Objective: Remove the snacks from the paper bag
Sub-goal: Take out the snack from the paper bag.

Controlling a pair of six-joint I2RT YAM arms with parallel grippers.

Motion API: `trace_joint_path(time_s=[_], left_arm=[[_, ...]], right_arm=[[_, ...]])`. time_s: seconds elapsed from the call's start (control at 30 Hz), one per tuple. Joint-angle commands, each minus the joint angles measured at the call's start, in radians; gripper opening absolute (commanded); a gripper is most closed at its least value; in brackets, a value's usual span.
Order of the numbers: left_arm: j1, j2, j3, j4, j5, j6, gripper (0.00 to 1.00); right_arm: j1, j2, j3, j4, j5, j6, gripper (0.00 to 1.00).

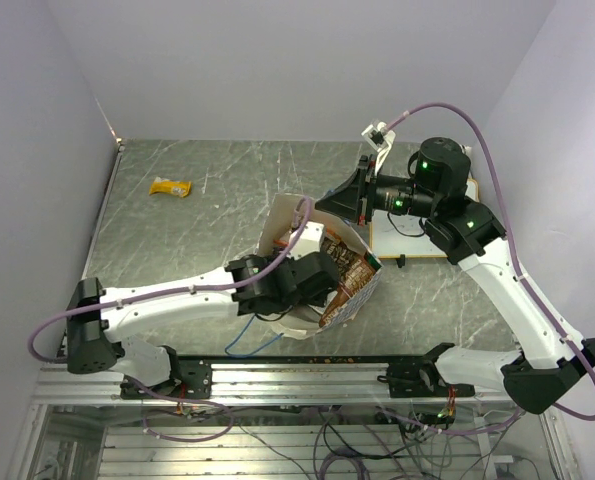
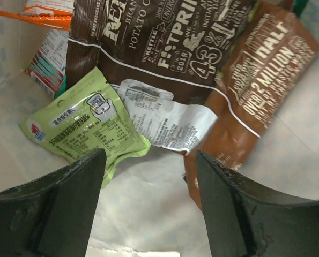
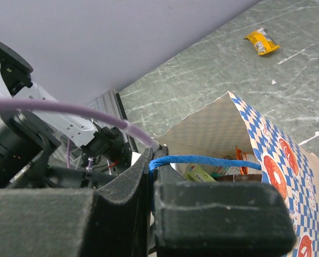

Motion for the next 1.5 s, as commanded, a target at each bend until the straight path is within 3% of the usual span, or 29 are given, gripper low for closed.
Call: trace_joint_path(time_s=[0.0,0.37,0.67,1.0,1.23,1.47], left_arm=[[0.023,0.056,0.037,-0.014,-0.066,0.108,0.81],[0.122,0.144,0.072,-0.029,-0.031,0.322,0.96],[0.194,0.170,0.056,0.019,0.019,0.403,0.97],[0.203,0.158,-0.049,0.090,0.165,0.359,0.95],[0.200,0.149,-0.083,0.104,0.242,0.305,0.82],[0.198,0.100,-0.129,0.110,0.265,0.260,0.47]], right_arm=[[0.007,-0.021,0.017,0.055,-0.029,0.005,0.00],[0.007,-0.028,0.009,0.040,-0.033,-0.005,0.00],[0.007,-0.036,-0.003,0.041,-0.027,-0.005,0.00],[0.007,-0.044,-0.015,0.055,-0.020,0.002,0.00],[0.007,-0.051,-0.029,0.059,-0.018,0.002,0.00],[0.007,-0.052,-0.026,0.053,-0.014,-0.010,0.00]])
